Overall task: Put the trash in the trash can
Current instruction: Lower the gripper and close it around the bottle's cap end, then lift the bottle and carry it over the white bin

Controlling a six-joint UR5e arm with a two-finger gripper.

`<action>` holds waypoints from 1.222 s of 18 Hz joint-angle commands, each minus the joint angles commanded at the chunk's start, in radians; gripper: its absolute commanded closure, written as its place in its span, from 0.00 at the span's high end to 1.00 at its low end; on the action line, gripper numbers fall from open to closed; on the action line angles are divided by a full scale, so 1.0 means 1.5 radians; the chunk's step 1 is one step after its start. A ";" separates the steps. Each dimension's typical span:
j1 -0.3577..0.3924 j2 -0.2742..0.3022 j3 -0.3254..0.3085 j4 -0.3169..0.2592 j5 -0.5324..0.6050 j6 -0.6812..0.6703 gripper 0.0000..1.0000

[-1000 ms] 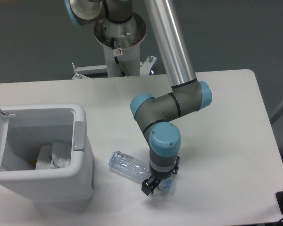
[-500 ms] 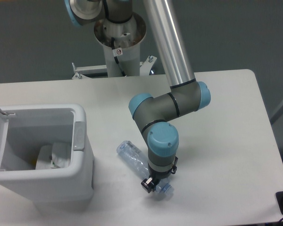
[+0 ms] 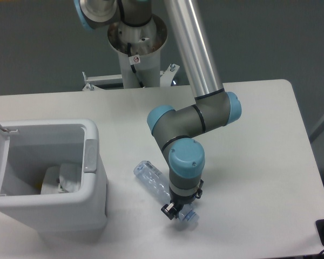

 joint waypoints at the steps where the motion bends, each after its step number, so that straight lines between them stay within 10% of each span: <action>1: 0.000 0.007 0.023 0.000 -0.005 0.003 0.62; 8: 0.006 0.080 0.171 0.020 -0.066 0.006 0.62; 12: 0.006 0.118 0.185 0.117 -0.125 0.011 0.62; 22: -0.044 0.205 0.189 0.146 -0.248 0.019 0.62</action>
